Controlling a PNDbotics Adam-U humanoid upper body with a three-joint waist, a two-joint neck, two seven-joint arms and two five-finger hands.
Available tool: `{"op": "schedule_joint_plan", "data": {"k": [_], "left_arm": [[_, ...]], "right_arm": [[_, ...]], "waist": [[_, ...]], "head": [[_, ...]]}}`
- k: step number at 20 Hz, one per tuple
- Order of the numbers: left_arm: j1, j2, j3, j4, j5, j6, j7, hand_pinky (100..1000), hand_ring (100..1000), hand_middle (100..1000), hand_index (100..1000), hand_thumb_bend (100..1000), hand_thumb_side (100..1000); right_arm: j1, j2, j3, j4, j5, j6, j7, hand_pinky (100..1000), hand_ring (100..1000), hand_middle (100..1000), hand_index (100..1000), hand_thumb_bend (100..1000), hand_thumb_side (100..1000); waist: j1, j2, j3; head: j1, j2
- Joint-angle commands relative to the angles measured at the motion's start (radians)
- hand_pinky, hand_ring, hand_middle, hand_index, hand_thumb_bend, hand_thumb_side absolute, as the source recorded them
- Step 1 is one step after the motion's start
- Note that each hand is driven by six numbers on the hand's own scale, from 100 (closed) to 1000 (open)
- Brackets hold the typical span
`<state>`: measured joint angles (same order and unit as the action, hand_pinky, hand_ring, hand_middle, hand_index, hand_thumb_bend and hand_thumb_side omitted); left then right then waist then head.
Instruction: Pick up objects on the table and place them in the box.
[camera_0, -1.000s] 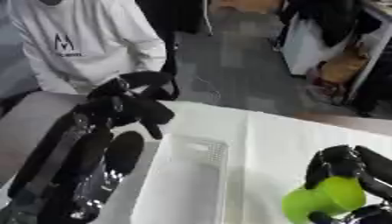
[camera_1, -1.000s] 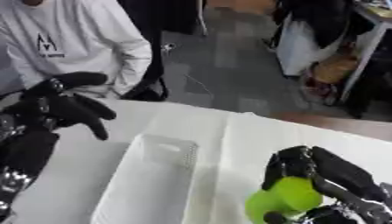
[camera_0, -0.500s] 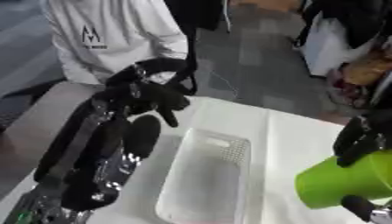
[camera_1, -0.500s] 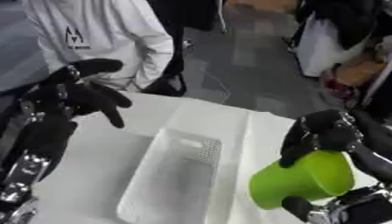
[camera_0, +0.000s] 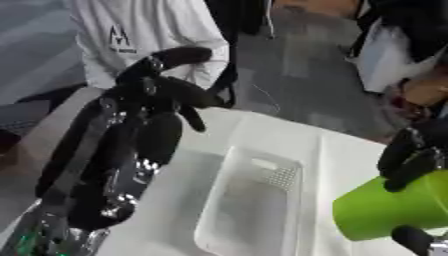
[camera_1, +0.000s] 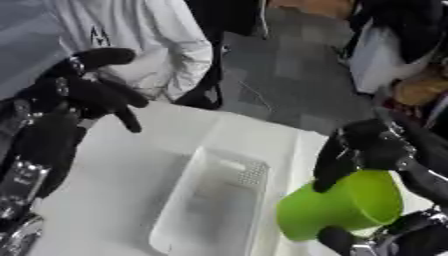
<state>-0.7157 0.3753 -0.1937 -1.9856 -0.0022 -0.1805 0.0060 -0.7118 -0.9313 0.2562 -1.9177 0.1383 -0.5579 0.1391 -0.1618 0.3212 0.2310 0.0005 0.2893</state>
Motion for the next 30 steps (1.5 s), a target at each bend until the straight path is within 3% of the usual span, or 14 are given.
{"op": "schedule_joint_plan", "data": {"k": [1,14,20,25,29,30], "left_arm": [[-0.023,-0.003,0.009,-0.014,0.006,0.004,0.001,480,623,848,672,265,737],[-0.043,-0.021,0.0,-0.014,0.011,0.004,-0.012,480,625,851,672,262,740],[-0.057,-0.038,-0.005,-0.014,0.015,0.005,-0.02,482,626,852,672,262,740],[-0.069,-0.049,-0.004,-0.014,0.02,0.007,-0.021,483,625,851,672,266,736],[-0.082,-0.066,0.0,-0.014,0.024,0.005,-0.016,485,624,848,672,273,730],[-0.085,-0.07,0.001,-0.014,0.024,0.002,-0.013,485,624,847,672,274,728]], "right_arm": [[-0.023,-0.013,-0.008,-0.016,-0.006,-0.003,0.005,100,100,100,100,126,100],[-0.061,0.003,0.004,0.002,-0.023,0.0,0.009,100,100,100,102,100,100],[-0.091,0.016,0.014,0.022,-0.01,-0.001,0.021,100,100,100,102,104,100],[-0.103,0.03,0.018,0.05,0.002,0.0,0.021,100,100,100,102,100,100],[-0.124,0.057,0.028,0.093,0.017,0.007,0.028,100,100,100,102,100,100],[-0.132,0.067,0.032,0.107,0.027,0.009,0.032,100,100,100,102,100,323]], "waist": [[0.003,-0.013,0.004],[-0.004,0.006,0.038],[-0.012,0.01,0.067],[-0.019,0.013,0.083],[-0.021,0.018,0.098],[-0.02,0.02,0.101]], "head": [[0.008,-0.017],[-0.004,-0.035],[-0.075,-0.103],[-0.092,-0.102],[-0.172,-0.12],[-0.192,-0.126]]}}
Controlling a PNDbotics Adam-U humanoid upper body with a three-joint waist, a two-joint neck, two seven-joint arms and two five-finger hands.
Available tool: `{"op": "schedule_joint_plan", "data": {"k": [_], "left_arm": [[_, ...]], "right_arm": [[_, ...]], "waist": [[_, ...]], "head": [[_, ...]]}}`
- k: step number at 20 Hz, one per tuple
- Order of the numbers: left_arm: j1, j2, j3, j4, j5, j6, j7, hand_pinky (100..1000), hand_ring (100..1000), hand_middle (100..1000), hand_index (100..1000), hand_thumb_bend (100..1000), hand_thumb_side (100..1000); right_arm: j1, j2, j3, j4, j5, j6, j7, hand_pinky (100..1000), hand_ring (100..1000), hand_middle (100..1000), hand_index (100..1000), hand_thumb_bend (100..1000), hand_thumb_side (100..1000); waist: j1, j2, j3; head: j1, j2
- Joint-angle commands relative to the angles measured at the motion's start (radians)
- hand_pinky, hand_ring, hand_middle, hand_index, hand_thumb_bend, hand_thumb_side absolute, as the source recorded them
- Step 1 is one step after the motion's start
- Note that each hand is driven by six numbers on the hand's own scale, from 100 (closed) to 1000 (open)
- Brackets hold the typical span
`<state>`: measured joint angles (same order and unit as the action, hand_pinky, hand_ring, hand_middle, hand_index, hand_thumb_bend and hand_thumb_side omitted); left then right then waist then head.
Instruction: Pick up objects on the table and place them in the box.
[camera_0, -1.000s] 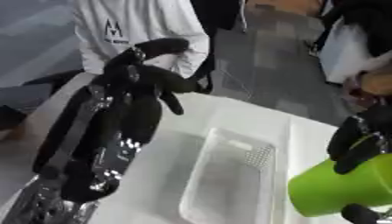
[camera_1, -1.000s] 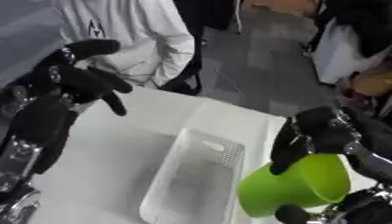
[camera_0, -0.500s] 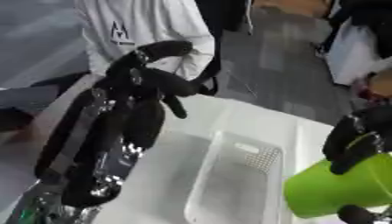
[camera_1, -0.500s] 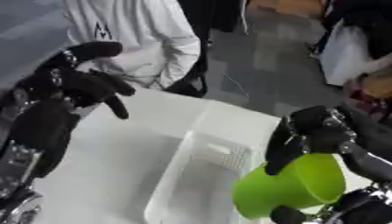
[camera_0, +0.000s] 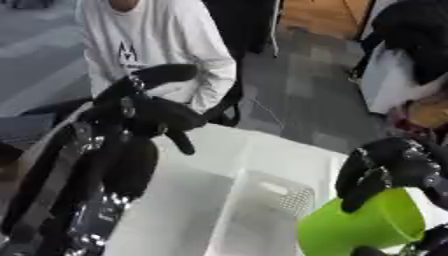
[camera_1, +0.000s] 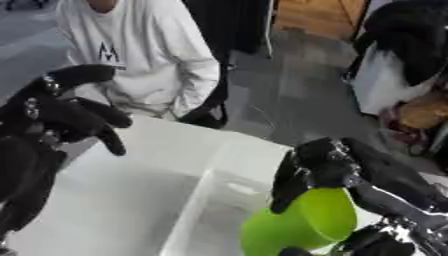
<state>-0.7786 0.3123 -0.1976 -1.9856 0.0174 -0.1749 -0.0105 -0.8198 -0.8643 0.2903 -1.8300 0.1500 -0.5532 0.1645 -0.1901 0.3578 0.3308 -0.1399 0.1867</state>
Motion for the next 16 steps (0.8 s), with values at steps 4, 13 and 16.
{"op": "schedule_joint_plan", "data": {"k": [4,13,16], "left_arm": [[-0.028,-0.021,0.006,-0.014,0.0,-0.017,0.009,486,623,844,672,278,724],[-0.038,-0.051,0.008,-0.014,-0.005,-0.028,0.013,487,623,845,671,280,723],[-0.04,-0.054,0.008,-0.014,-0.007,-0.027,0.013,486,624,846,671,278,725]], "right_arm": [[-0.058,0.042,0.019,0.078,0.068,0.006,0.018,100,100,100,101,100,100],[-0.094,0.085,0.044,0.163,0.162,-0.003,0.012,100,100,100,103,104,100],[-0.093,0.09,0.041,0.18,0.207,-0.001,-0.001,100,436,517,661,246,717]], "waist": [[0.014,-0.01,0.011],[0.023,0.001,0.04],[0.022,0.006,0.041]], "head": [[-0.104,-0.043],[-0.13,-0.055],[-0.125,-0.055]]}}
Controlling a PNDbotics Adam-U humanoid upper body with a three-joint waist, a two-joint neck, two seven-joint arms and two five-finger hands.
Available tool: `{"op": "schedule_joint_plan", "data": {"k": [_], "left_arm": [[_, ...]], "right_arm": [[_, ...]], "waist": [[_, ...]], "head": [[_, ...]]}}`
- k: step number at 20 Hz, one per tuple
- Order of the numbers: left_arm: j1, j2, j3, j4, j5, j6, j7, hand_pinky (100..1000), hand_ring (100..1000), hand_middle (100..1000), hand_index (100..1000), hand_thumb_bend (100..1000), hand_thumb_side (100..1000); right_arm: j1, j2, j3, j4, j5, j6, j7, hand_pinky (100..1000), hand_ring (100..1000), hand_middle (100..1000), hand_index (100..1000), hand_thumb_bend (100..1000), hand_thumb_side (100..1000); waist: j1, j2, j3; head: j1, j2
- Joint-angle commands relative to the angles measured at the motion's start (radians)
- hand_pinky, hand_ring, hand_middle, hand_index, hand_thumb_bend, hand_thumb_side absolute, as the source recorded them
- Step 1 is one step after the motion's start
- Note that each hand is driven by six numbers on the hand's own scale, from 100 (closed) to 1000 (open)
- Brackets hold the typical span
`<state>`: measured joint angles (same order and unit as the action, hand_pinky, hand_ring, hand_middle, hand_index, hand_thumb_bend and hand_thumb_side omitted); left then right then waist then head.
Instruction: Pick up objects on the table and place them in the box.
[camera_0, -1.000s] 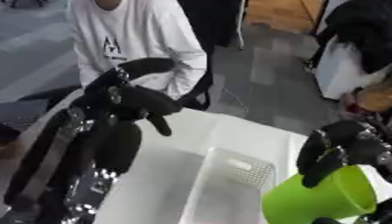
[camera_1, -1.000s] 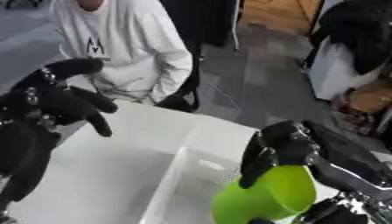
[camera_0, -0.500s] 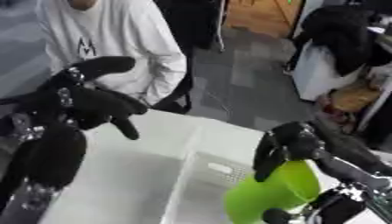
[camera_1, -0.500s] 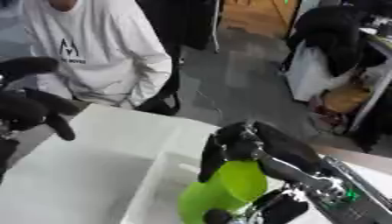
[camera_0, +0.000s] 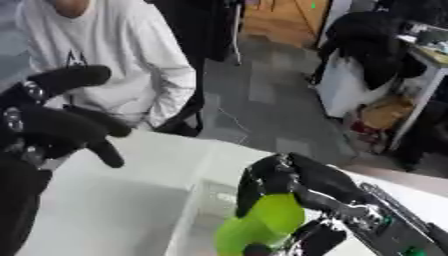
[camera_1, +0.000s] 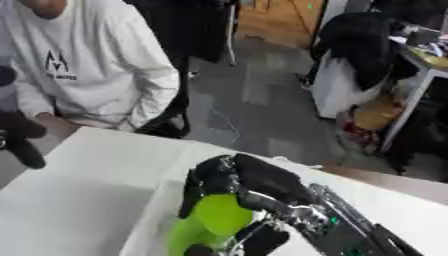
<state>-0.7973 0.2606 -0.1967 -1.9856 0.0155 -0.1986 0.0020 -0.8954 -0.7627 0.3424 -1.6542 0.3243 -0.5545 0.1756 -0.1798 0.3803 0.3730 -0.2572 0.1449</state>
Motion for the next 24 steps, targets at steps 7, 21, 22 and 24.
{"op": "schedule_joint_plan", "data": {"k": [7,21,22,24], "left_arm": [[-0.018,0.006,0.006,-0.014,-0.009,-0.001,-0.003,487,626,848,671,275,728],[0.011,0.062,0.017,-0.014,-0.031,-0.011,0.008,487,627,846,671,270,731],[0.018,0.07,0.018,-0.014,-0.034,-0.013,0.009,487,627,846,671,268,733],[0.035,0.088,0.022,-0.014,-0.044,-0.017,0.013,487,627,846,671,266,735]], "right_arm": [[-0.01,-0.004,-0.005,0.027,0.178,0.028,0.051,966,958,994,1000,281,950],[0.223,-0.055,-0.043,-0.262,-0.018,0.075,-0.018,740,844,897,935,142,990],[0.273,-0.052,-0.054,-0.304,-0.079,0.083,-0.029,672,810,870,914,100,966],[0.35,-0.037,-0.078,-0.336,-0.186,0.057,-0.04,612,777,831,872,100,926]], "waist": [[0.012,-0.015,-0.008],[0.023,-0.013,-0.088],[0.028,-0.013,-0.101],[0.038,-0.016,-0.128]], "head": [[0.012,-0.008],[0.136,-0.233],[0.152,-0.273],[0.179,-0.329]]}}
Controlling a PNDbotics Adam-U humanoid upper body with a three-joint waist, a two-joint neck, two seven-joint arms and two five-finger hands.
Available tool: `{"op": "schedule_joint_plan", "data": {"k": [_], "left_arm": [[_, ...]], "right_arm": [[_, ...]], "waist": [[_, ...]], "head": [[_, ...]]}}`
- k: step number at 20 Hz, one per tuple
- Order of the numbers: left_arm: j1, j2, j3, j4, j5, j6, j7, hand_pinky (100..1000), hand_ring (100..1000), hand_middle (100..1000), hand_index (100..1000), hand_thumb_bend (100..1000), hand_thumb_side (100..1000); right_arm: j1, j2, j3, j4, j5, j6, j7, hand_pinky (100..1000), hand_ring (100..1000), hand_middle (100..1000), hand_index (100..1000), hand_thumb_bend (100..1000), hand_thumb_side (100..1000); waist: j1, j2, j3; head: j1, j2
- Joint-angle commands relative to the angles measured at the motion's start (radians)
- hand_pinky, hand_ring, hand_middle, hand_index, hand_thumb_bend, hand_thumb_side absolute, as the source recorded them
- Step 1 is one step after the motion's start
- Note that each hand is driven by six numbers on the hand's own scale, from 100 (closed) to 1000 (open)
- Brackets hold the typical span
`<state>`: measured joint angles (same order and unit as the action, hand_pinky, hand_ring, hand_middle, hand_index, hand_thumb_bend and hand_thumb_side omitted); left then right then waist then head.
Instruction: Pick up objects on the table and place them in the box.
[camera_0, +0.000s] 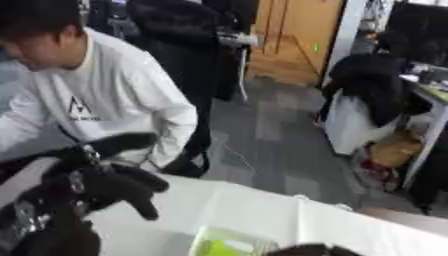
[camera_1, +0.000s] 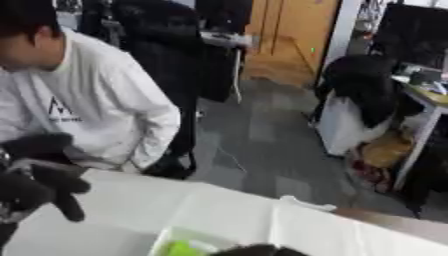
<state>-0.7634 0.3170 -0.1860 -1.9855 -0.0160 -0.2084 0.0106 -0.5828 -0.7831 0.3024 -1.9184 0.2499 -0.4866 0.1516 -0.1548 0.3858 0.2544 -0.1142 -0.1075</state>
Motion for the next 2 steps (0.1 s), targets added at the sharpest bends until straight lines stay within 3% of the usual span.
{"op": "schedule_joint_plan", "data": {"k": [1,2], "left_arm": [[0.015,0.044,0.015,-0.014,-0.02,-0.008,0.008,487,627,846,671,265,735],[0.029,0.055,0.018,-0.014,-0.027,-0.01,0.011,486,628,846,671,260,739]], "right_arm": [[0.083,0.005,-0.051,-0.077,-0.16,-0.038,-0.019,608,775,830,872,100,925],[0.122,0.028,-0.063,-0.079,-0.201,-0.064,-0.014,510,726,797,848,100,900]], "waist": [[0.02,-0.025,-0.029],[0.028,-0.029,-0.047]], "head": [[0.05,-0.107],[0.063,-0.134]]}}
